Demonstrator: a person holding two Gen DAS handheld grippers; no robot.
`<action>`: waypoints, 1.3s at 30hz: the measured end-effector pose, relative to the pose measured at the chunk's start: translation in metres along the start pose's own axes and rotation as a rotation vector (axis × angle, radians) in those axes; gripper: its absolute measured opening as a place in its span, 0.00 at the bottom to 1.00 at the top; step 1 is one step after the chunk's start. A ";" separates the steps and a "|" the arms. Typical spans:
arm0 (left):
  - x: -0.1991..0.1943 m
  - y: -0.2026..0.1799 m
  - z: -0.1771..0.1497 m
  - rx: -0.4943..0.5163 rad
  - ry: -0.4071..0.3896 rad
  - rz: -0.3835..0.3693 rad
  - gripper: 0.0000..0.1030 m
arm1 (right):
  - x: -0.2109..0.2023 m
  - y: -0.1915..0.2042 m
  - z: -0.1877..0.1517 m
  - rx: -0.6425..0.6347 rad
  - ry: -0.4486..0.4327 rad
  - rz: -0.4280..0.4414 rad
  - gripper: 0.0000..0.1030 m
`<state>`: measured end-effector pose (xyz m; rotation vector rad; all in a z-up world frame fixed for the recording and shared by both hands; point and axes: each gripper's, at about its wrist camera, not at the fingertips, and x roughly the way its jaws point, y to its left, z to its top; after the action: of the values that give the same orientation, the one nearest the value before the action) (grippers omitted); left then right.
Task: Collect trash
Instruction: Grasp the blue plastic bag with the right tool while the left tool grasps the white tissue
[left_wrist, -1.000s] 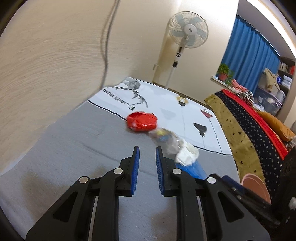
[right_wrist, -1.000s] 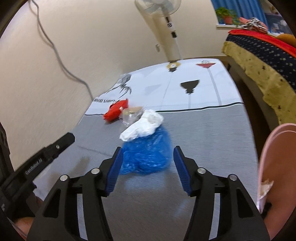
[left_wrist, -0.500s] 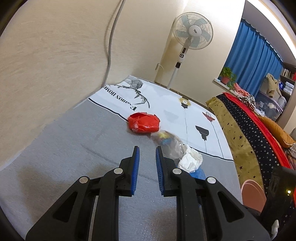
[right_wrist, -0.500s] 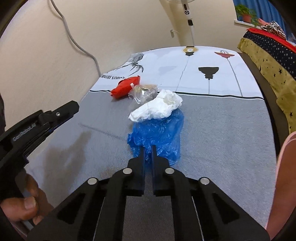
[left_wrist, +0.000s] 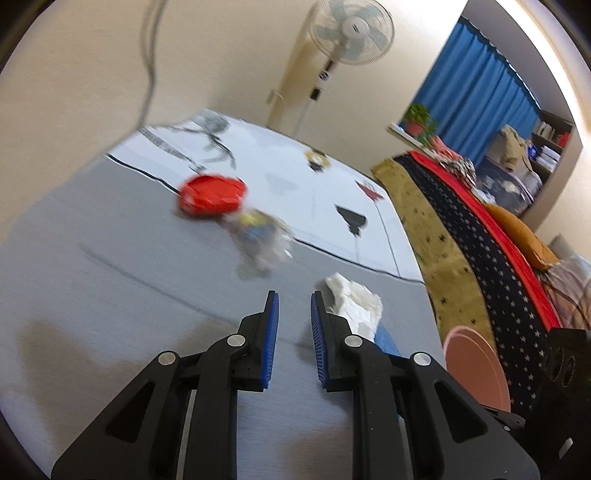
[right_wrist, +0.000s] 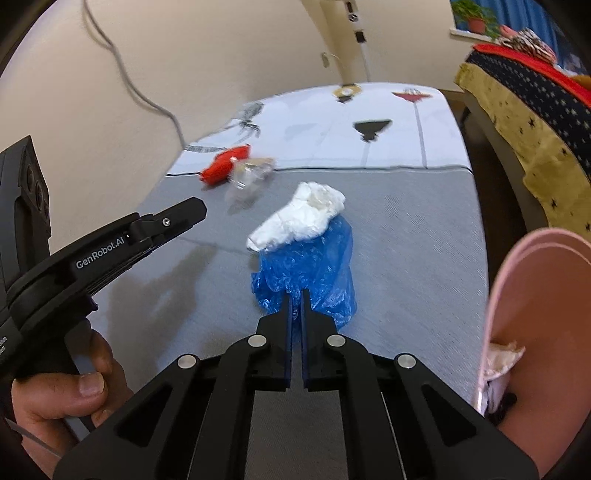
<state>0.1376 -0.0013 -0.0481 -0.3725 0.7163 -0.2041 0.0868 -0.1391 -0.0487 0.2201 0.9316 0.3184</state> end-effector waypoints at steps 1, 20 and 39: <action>0.004 -0.003 -0.002 0.003 0.012 -0.007 0.18 | 0.000 -0.004 -0.001 0.009 0.005 -0.005 0.04; 0.051 -0.038 -0.022 0.029 0.181 -0.130 0.20 | 0.002 -0.027 -0.007 0.072 0.025 -0.037 0.03; 0.006 -0.054 -0.013 0.171 0.070 -0.108 0.03 | -0.014 -0.029 -0.014 0.072 0.000 -0.087 0.03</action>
<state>0.1304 -0.0562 -0.0387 -0.2413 0.7423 -0.3794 0.0721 -0.1704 -0.0557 0.2446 0.9504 0.2044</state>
